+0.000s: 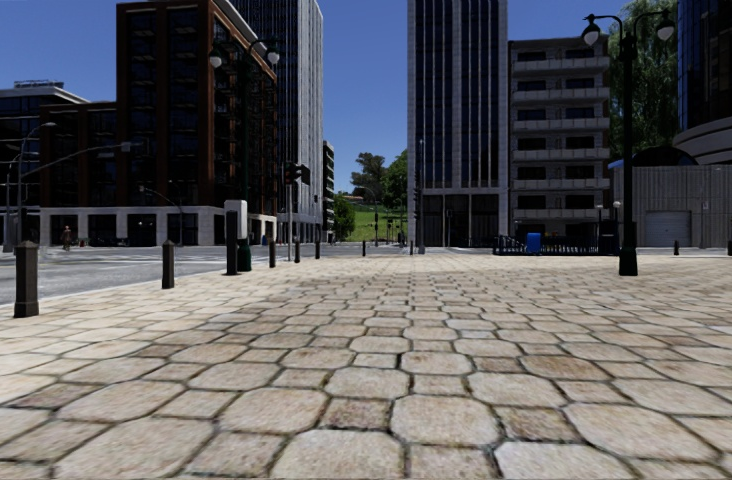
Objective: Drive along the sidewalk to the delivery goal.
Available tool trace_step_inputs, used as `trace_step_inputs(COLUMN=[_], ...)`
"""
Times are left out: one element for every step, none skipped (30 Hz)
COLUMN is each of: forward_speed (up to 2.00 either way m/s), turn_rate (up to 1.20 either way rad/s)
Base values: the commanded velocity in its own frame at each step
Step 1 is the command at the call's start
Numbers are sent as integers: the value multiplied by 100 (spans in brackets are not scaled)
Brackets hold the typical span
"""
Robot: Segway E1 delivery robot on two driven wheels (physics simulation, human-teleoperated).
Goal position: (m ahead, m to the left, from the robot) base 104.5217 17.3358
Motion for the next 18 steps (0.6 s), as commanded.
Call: trace_step_inputs(forward_speed=[200,200,200,200,200,200,200,200,200,200,200,200,200,200,200,200,200,200], turn_rate=[0,0,0,0,0,0,0,0,0,0,0,0,0,0,0,0,0,0])
